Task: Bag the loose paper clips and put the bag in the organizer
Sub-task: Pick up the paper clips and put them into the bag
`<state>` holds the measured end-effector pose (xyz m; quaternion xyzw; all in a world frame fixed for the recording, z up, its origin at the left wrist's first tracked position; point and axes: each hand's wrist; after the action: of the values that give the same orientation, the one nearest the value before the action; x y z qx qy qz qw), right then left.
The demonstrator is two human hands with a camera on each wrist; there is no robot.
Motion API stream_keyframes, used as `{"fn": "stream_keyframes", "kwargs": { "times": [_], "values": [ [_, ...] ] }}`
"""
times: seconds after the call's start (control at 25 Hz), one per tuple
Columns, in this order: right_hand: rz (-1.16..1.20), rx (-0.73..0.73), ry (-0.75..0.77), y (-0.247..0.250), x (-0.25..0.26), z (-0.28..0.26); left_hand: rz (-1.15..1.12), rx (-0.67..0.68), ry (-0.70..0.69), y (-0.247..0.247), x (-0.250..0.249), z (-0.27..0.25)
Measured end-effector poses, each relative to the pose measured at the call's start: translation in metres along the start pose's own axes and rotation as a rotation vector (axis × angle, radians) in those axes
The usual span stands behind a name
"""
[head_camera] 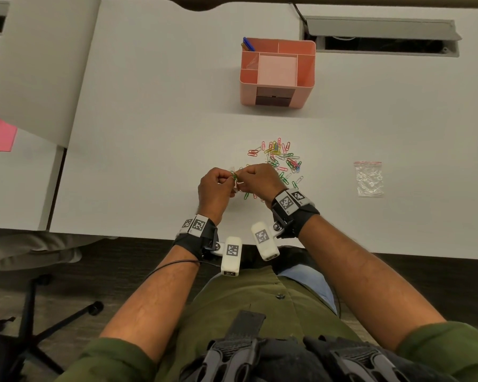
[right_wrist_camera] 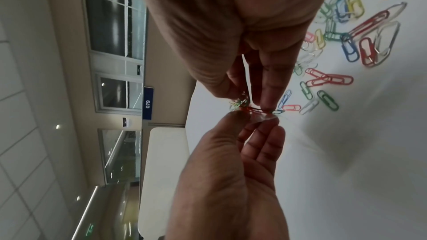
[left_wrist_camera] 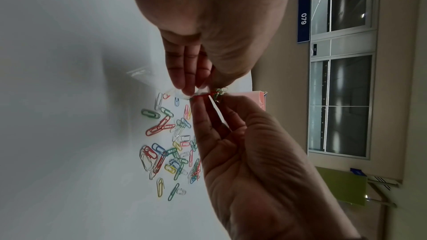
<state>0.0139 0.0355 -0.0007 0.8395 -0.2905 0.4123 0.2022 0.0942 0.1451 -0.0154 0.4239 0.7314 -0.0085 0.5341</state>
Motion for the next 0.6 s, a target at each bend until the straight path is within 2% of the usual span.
{"fn": "stream_keyframes", "kwargs": {
  "times": [0.08, 0.24, 0.44, 0.6],
  "values": [
    [0.098, -0.008, -0.039, 0.0, -0.002, 0.0, -0.01, 0.002, 0.003, 0.0, 0.0, 0.002],
    [0.153, -0.005, -0.077, 0.004, -0.001, 0.004, -0.031, 0.027, 0.009, -0.001, 0.001, 0.004],
    [0.092, -0.005, -0.05, 0.007, 0.004, 0.008, -0.027, 0.027, -0.005, -0.001, 0.001, 0.008],
    [-0.005, -0.058, -0.008, 0.006, 0.002, 0.014, -0.008, 0.017, -0.012, -0.002, 0.0, 0.013]
  ]
}}
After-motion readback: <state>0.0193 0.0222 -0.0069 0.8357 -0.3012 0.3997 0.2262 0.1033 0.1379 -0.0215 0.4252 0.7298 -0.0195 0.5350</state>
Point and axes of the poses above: each hand's wrist, its own z-axis towards the middle knuckle, its own y-axis out of the back of the hand, x = y × z, and after that the axes turned 8 degrees about z, right-handed
